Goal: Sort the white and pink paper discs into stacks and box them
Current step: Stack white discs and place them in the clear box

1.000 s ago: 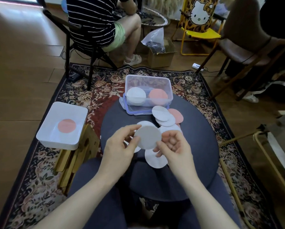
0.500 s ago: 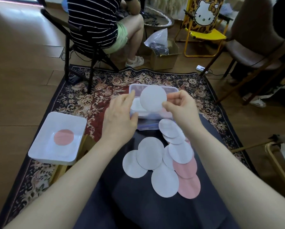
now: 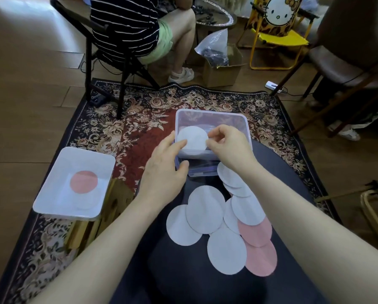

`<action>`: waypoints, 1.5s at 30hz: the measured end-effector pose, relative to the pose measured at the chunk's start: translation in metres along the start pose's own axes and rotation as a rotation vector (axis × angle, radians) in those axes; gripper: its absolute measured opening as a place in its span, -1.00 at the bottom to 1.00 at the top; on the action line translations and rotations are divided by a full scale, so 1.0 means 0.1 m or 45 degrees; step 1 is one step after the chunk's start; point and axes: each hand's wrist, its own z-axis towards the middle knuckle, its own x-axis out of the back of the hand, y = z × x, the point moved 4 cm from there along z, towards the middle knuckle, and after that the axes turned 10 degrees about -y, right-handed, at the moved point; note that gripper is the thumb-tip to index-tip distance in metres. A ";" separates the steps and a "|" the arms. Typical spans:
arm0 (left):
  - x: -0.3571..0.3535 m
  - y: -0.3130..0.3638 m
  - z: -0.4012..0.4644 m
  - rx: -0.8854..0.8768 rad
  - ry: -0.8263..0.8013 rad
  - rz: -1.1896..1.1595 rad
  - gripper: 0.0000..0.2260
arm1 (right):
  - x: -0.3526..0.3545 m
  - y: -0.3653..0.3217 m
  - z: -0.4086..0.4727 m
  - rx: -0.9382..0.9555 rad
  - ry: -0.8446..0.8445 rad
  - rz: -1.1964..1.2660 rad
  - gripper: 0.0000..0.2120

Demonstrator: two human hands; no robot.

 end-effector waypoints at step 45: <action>-0.74 0.14 -1.70 -0.436 -0.221 1.002 -0.60 | -0.15 0.58 -2.20 0.246 0.258 -0.154 -0.76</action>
